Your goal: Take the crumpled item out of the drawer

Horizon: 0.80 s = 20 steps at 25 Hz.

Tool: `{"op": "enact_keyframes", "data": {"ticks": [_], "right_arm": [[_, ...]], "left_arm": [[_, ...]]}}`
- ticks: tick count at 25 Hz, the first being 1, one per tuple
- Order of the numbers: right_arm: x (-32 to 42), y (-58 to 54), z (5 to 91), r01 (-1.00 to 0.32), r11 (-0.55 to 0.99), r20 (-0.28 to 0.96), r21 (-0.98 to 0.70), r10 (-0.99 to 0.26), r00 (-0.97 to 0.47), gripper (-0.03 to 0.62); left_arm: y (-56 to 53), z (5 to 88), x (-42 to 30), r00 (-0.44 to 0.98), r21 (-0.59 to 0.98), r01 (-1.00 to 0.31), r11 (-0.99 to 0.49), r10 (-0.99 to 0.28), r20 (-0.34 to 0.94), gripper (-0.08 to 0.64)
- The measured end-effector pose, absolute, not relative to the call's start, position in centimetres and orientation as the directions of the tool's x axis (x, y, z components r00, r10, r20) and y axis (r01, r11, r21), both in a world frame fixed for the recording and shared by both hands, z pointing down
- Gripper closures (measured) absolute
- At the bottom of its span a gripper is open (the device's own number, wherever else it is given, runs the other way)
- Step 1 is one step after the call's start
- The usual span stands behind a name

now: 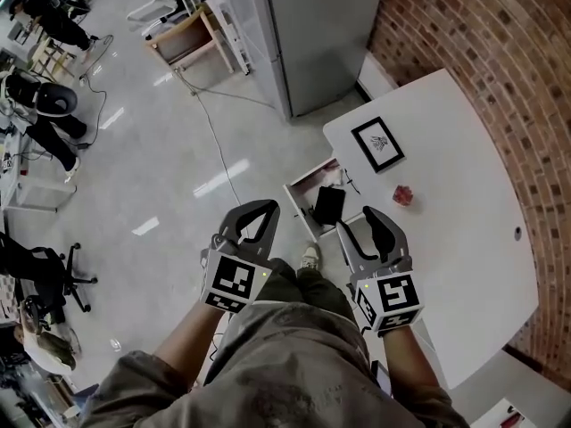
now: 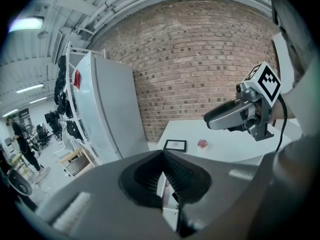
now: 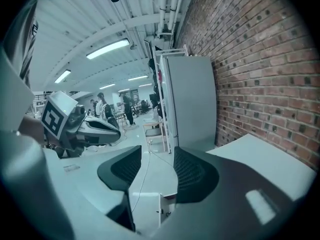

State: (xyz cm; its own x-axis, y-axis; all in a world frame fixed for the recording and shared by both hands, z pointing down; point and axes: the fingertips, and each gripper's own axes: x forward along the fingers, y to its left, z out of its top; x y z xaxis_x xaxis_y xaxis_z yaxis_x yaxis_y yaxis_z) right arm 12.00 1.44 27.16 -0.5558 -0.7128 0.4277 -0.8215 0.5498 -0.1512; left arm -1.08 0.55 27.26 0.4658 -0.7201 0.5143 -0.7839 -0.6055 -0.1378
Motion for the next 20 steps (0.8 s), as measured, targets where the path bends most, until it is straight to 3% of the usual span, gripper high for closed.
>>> {"op": "enact_keyframes", "data": {"ticks": [20], "right_arm": [[9.1, -2.9, 38.8, -0.877, 0.419, 0.608, -0.236, -0.640, -0.469, 0.359]], "left_arm": [[-5.8, 37.0, -4.0, 0.504, -0.025, -0.749, -0.662, -0.593, 0.628, 0.560]]}}
